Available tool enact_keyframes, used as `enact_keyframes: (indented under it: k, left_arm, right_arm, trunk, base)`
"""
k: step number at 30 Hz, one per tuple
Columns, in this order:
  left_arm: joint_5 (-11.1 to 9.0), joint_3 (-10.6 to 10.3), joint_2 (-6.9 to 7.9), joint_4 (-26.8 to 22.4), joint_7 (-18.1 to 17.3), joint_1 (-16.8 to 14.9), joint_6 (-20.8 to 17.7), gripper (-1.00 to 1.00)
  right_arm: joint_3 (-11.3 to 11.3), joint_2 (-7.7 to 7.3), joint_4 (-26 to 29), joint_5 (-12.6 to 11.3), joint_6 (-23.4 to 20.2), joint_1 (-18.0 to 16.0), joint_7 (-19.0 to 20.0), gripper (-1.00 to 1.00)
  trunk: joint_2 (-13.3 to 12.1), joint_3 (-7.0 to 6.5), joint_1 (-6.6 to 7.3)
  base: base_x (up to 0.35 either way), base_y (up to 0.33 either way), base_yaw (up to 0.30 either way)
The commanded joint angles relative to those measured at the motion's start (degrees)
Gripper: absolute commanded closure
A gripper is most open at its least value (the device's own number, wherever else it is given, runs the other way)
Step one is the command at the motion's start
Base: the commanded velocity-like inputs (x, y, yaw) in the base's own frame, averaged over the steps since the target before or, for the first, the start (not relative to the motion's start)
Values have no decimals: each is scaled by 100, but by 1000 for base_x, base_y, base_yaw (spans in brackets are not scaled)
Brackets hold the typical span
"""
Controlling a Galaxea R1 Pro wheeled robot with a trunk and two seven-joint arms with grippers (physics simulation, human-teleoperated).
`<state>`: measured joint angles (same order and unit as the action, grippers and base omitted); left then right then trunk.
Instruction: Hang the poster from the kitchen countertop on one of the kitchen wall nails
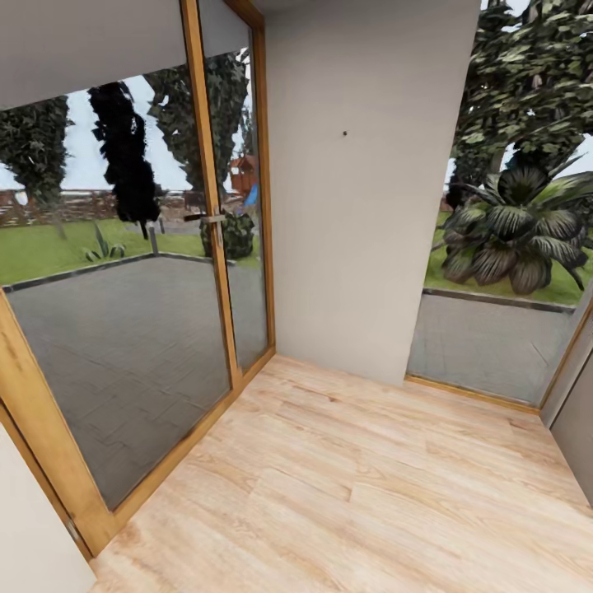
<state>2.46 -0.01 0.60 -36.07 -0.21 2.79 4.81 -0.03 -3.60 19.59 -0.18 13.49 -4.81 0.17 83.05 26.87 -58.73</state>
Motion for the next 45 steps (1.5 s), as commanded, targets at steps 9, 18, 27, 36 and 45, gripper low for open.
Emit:
enact_keyframes:
  k: [9,18,27,36,45]
  left_arm:
    - [526,12,-1,-22,-6,2,19,-100]
    - [592,39,1,-14,-5,2,20,-100]
    - [599,18,-4,36,-13,2,12,-100]
    - [621,-15,-7,267,-11,2,19,-100]
    - [631,-28,-18,293,-14,2,13,-100]
  right_arm:
    - [10,-8,-35,1,35,11,-6,-100]
    - [5,-9,-43,-2,35,23,-8,-100]
    - [12,-14,-59,23,36,24,-3,-100]
    - [12,-9,-60,-3,38,24,-16,-100]
    - [12,-7,-60,-8,39,24,-17,-100]
  trunk:
    - [3,-24,0]
    - [3,-60,0]
    - [3,-64,0]
    - [3,-65,0]
    - [3,-69,0]
  base:
    - [0,0,-157]
    - [0,-32,-230]
    - [0,-268,-29]
    - [23,-148,-95]
    - [115,-100,-194]
